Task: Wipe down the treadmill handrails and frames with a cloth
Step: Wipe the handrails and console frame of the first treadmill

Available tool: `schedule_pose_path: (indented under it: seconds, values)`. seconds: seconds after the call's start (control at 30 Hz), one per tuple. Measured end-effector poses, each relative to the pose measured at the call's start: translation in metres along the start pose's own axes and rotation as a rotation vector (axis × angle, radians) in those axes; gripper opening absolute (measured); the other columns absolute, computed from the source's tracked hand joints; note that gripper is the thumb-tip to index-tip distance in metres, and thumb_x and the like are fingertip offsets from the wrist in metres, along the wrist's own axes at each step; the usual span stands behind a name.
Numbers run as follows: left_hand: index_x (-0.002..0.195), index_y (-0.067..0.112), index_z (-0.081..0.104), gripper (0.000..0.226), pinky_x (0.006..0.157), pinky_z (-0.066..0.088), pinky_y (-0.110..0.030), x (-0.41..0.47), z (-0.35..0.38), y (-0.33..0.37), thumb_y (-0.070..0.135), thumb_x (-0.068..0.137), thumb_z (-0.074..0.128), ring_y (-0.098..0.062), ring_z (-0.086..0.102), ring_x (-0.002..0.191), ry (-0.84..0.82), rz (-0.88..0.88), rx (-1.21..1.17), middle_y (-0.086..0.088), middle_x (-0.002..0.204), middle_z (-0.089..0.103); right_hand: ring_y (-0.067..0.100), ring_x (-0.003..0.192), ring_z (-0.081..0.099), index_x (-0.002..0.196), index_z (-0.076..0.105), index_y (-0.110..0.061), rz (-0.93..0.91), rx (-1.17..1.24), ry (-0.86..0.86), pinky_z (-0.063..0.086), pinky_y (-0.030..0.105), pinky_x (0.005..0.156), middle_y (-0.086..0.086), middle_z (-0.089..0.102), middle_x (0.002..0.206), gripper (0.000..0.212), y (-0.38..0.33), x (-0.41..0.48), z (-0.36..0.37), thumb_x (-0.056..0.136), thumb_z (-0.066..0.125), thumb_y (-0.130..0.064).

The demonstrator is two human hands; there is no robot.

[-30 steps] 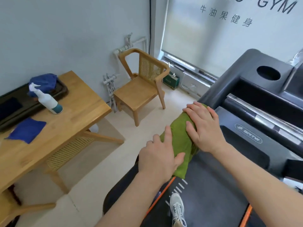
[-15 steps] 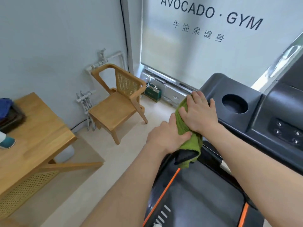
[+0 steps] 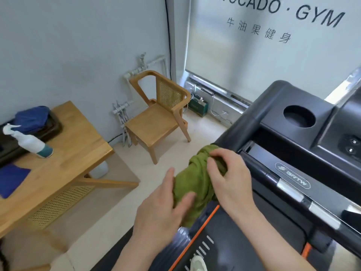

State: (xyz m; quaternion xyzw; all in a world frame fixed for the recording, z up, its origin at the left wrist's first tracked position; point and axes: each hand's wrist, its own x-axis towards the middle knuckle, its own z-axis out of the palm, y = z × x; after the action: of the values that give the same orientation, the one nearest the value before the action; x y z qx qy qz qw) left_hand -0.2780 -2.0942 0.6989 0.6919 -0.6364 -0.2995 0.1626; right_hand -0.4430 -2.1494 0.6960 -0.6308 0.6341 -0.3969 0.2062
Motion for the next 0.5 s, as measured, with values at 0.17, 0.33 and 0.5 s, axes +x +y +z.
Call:
schedule_pose_path:
  seconds: [0.17,0.33,0.5]
  values:
    - [0.104,0.027,0.064,0.062,0.076,0.044,-0.034,-0.025,-0.018,-0.032,0.076,0.082,0.033,-0.017,0.046,0.097,0.222,-0.185,0.287,0.005,0.097,0.050,0.021,0.096,0.055,0.117,0.058,-0.015,0.263,-0.287,-0.144,0.043,0.031,0.082,0.005,0.058,0.109,0.036,-0.024,0.019,-0.013,0.087,0.067,-0.034]
    - [0.090,0.028,0.070,0.031,0.065,0.039,-0.033,-0.031,-0.029,-0.018,0.052,0.093,0.050,-0.017,0.055,0.082,0.232,-0.091,0.228,0.008,0.081,0.054,0.018,0.059,0.061,0.069,0.066,-0.002,0.593,0.097,-0.465,0.049,0.028,0.060,0.001,0.063,0.062,0.044,-0.043,0.031,-0.034,0.076,0.072,-0.045]
    - [0.083,0.031,0.065,0.016,0.073,0.046,-0.039,-0.001,-0.032,0.006,0.029,0.097,0.057,-0.021,0.060,0.078,0.222,-0.139,-0.577,0.005,0.079,0.067,0.018,0.066,0.067,0.081,0.071,-0.010,0.615,0.653,-0.247,0.056,0.028,0.067,0.005,0.073,0.074,0.018,-0.049,0.070,-0.073,0.091,0.067,-0.024]
